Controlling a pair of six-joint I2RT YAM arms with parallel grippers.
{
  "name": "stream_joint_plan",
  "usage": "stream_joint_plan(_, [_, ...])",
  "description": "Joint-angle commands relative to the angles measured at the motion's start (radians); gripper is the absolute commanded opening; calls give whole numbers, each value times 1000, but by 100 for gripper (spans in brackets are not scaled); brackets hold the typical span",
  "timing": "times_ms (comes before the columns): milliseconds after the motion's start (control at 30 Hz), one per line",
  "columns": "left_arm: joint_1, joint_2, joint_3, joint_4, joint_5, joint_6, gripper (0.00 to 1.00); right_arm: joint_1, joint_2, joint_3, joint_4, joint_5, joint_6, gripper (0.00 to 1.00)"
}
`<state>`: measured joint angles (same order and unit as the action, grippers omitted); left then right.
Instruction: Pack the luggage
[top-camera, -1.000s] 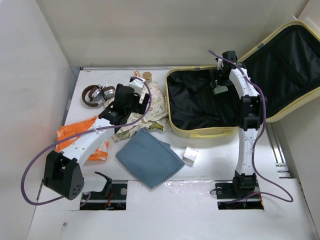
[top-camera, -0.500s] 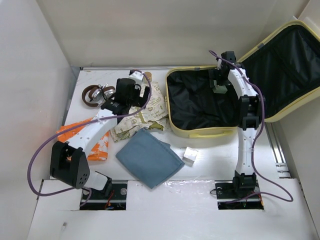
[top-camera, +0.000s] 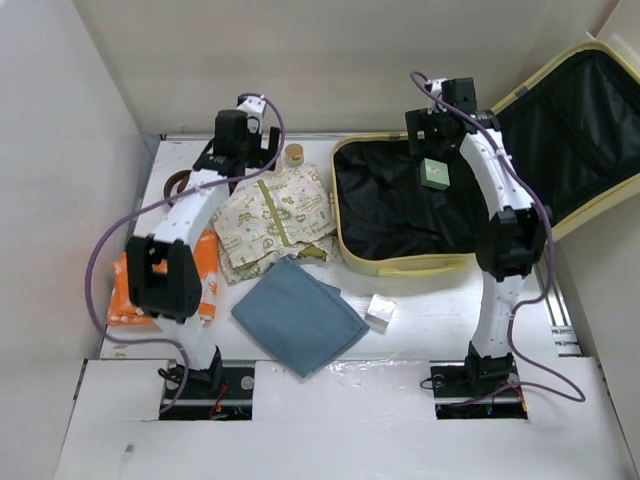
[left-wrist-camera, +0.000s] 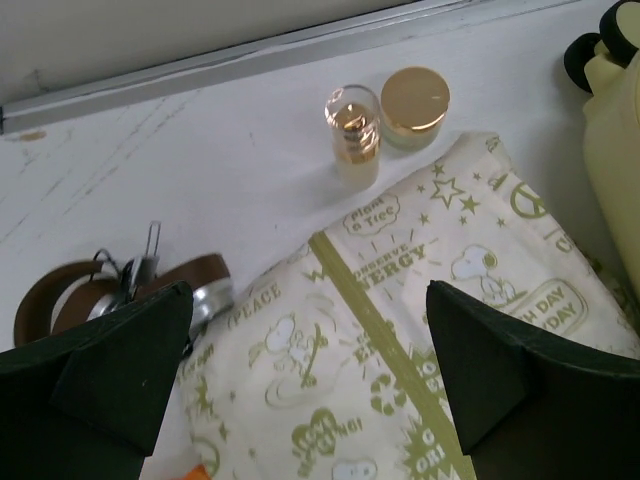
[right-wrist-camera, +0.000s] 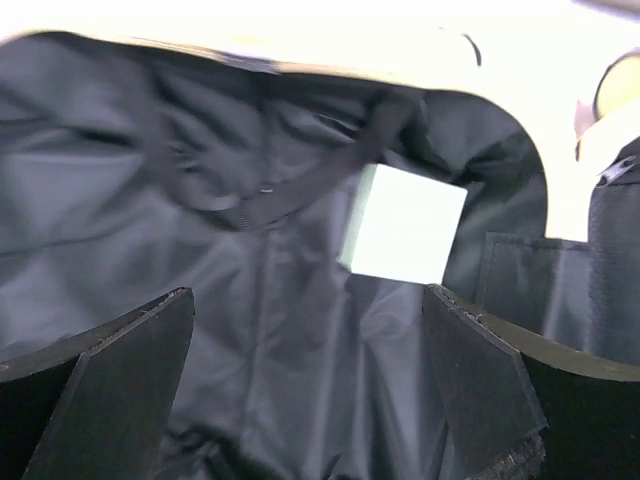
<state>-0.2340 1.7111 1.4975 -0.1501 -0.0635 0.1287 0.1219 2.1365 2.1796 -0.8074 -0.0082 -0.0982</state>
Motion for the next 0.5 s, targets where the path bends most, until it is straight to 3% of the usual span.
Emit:
stream_joint_plan(0, [41,129,128,0,150,49,100,16,-127,-72,79,-53,-9,100])
stream_joint_plan(333, [55,439,398,90,240,29,97,55,-182,-84,68,-19,-38,100])
stream_joint_plan(400, [55,508,476,90,171,19,97,64,-182,-84,68,-19,-38,100])
stream_joint_plan(467, [55,548,521,90,119,19,90,76,-182,-84,68,-19,-38,100])
